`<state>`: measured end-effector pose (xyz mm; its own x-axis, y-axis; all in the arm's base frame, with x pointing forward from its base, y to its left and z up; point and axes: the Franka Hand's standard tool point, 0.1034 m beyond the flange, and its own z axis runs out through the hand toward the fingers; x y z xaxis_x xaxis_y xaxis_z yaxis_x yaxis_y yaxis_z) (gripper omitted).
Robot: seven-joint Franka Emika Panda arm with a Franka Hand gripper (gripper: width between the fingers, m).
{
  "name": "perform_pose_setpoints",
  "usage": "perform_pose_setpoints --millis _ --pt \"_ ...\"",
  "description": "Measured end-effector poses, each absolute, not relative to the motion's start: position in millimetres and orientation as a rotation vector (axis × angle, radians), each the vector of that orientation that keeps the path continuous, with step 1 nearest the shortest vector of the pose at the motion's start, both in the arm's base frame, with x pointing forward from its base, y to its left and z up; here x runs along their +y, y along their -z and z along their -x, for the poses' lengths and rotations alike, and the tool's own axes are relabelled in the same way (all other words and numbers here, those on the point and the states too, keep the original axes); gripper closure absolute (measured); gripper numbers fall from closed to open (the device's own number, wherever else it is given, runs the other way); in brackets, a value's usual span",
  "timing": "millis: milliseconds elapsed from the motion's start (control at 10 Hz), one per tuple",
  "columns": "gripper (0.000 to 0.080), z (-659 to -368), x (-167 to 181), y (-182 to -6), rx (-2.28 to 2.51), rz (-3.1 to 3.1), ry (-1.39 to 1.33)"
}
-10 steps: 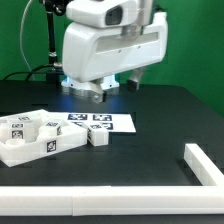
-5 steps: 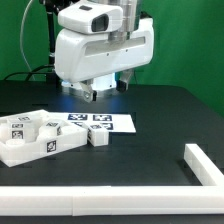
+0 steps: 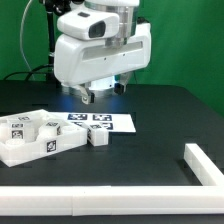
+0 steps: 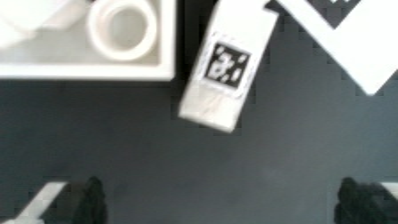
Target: Assemble one leg
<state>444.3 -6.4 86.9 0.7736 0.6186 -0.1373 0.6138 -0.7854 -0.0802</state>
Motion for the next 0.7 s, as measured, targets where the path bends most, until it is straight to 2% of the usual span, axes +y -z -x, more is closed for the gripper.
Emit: perform_pose_setpoints --millis 200,700 --pt "0.0150 -417.0 -15.3 -69.8 -0.969 2.921 -0.302" --pt "0.0150 -404.4 -51.2 -49.8 -1.000 2.886 -0.317"
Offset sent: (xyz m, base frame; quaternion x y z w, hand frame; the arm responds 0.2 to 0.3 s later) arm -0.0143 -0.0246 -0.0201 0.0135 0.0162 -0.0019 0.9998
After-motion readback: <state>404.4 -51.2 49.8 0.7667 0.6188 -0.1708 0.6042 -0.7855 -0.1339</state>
